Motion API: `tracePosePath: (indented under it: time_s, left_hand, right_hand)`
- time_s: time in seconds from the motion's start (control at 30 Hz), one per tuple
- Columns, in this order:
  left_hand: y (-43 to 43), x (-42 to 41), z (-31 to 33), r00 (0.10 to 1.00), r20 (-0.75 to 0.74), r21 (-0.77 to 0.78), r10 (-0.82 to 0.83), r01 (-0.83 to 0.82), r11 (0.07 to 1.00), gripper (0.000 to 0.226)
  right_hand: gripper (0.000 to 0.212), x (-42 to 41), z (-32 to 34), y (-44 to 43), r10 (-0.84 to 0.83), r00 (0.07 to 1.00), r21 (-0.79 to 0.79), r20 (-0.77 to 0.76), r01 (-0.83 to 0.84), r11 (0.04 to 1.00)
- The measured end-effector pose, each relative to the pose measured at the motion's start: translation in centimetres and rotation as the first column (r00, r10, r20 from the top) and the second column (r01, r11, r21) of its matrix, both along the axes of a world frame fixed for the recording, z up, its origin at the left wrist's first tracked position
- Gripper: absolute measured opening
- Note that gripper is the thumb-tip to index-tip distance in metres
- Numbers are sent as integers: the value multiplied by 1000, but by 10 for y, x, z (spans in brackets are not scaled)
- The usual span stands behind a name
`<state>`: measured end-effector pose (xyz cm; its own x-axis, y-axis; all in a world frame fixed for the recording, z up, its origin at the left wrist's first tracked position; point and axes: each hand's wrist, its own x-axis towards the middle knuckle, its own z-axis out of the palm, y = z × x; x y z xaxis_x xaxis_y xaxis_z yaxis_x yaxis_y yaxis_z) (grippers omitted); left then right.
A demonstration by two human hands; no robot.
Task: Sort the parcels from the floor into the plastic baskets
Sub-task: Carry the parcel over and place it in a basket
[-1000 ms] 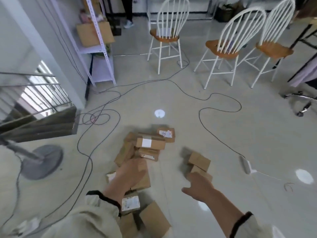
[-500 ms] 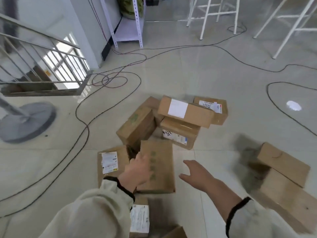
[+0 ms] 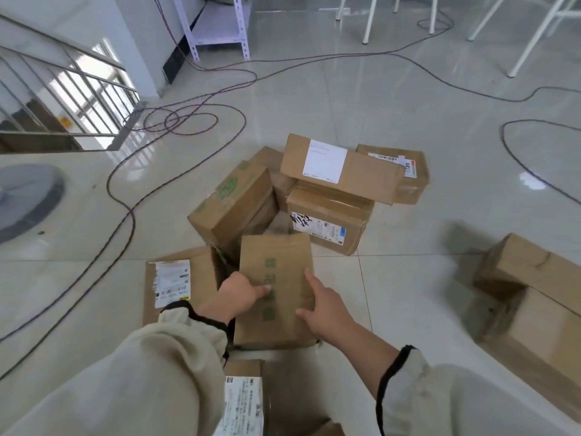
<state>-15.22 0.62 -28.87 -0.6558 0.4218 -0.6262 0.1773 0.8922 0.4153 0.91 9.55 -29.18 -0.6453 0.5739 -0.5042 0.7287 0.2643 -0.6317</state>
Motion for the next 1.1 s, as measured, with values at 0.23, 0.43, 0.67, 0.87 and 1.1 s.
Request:
tracePosePath:
  time_s: [0.23, 0.43, 0.67, 0.87, 1.1]
  left_hand:
    - [-4, 2, 3, 980, 101, 85, 173, -182, 980, 74]
    - [12, 8, 27, 908, 281, 331, 310, -394, 857, 28]
    - [26, 41, 20, 899, 425, 88, 103, -154, 984, 68]
    - [43, 63, 30, 923, 383, 163, -33, -32, 986, 49]
    - [44, 67, 43, 918, 397, 272, 18, -136, 953, 32]
  right_hand:
    - [87, 6, -2, 10, -69, 990, -112, -120, 56, 992]
    - [81, 53, 5, 52, -404, 913, -612, -49, 293, 735]
    - [91, 67, 6, 65, -400, 914, -716, 70, 325, 617]
    - [60, 83, 4, 72, -398, 917, -702, -6, 280, 655]
    - [41, 98, 11, 82, -462, 886, -707, -36, 304, 639]
